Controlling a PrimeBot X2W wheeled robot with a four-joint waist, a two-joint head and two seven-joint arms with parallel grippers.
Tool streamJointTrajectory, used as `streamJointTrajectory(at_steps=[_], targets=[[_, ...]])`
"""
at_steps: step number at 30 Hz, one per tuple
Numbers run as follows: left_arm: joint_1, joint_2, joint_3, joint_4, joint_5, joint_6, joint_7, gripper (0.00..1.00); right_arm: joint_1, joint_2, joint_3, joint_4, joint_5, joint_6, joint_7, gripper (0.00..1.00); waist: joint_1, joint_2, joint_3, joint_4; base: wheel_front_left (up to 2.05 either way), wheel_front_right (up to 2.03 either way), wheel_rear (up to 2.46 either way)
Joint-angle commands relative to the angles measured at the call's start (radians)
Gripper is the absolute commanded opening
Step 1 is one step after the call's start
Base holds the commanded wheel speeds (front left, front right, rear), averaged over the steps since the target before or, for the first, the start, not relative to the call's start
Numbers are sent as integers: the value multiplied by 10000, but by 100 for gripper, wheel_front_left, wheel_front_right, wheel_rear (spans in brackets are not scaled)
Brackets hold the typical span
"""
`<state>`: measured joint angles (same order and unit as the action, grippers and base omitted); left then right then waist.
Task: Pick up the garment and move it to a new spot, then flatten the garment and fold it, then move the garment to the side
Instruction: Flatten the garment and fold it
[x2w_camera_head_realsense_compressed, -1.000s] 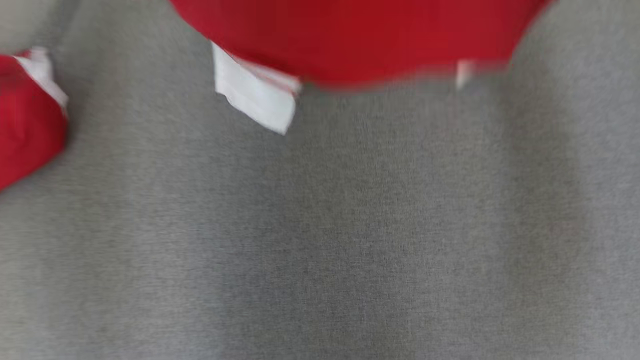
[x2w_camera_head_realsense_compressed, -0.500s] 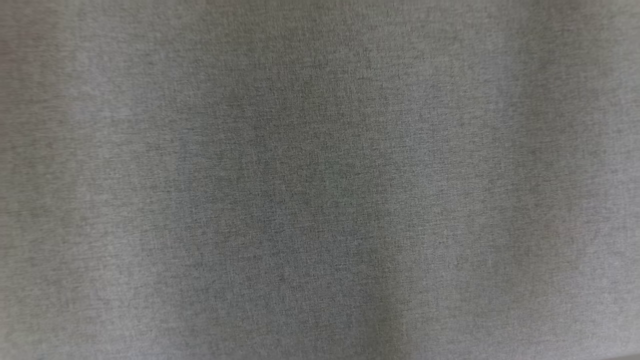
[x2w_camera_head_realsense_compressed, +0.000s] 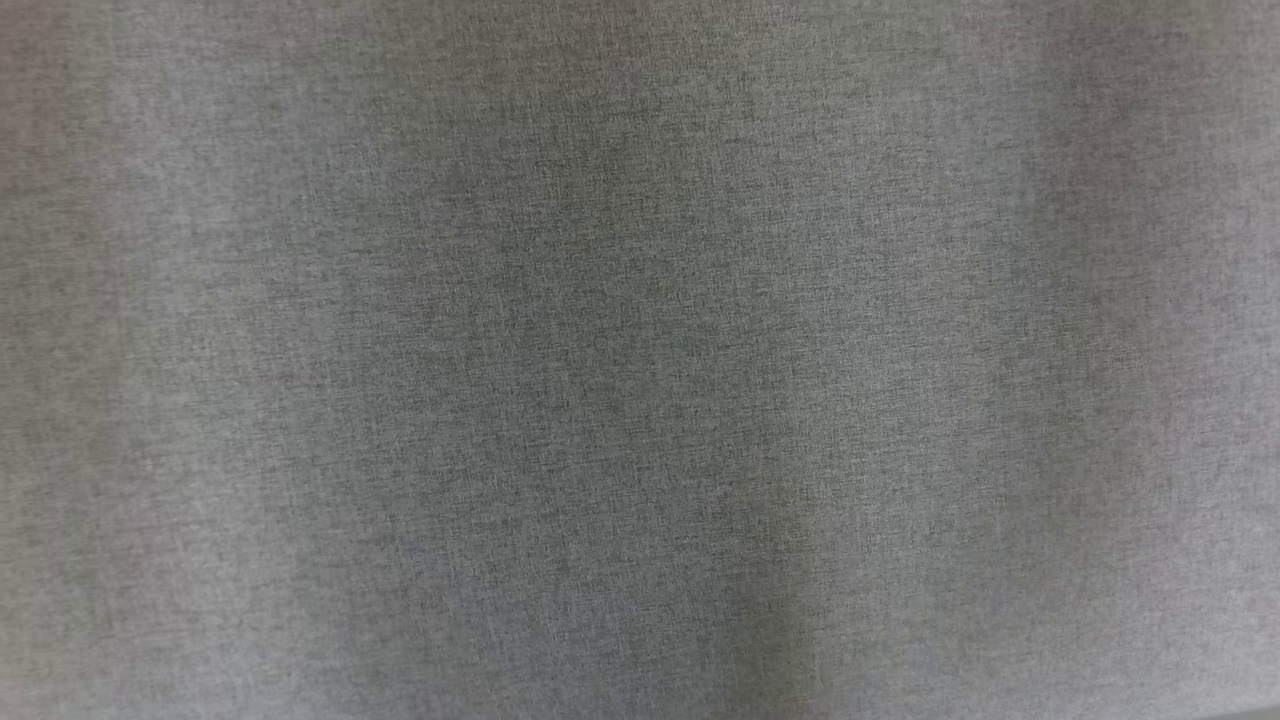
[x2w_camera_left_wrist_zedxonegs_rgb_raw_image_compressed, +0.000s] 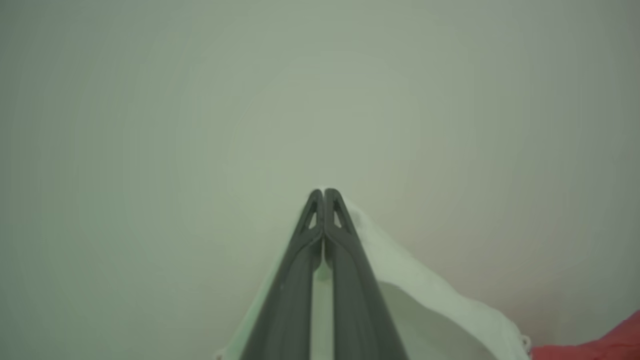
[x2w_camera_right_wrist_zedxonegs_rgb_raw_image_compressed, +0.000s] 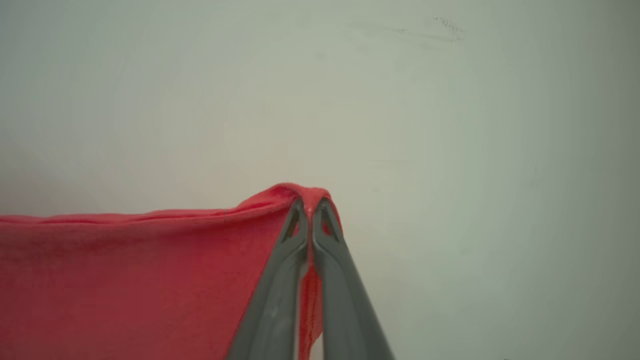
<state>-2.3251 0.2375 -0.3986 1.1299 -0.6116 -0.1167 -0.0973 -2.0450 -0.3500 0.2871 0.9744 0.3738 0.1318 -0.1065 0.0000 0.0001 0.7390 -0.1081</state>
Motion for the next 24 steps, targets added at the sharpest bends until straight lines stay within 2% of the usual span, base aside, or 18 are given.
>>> streamJointTrajectory(at_steps=[1,14,24], targets=[[-204,36,-13,35,8,-63,-98,0,-127,11,13,37,-48,-23,-61,0,0,-1,34,-19,0,0,0],[-317,-10,-360,583,-272,-126,-411,0,-343,113,445,594,-213,-23,-298,0,0,-1,235,43,0,0,0],[400,-32,-712,280,-758,-136,-641,0,-16,217,534,641,-427,-23,-515,0,0,-1,155,221,0,0,0]])
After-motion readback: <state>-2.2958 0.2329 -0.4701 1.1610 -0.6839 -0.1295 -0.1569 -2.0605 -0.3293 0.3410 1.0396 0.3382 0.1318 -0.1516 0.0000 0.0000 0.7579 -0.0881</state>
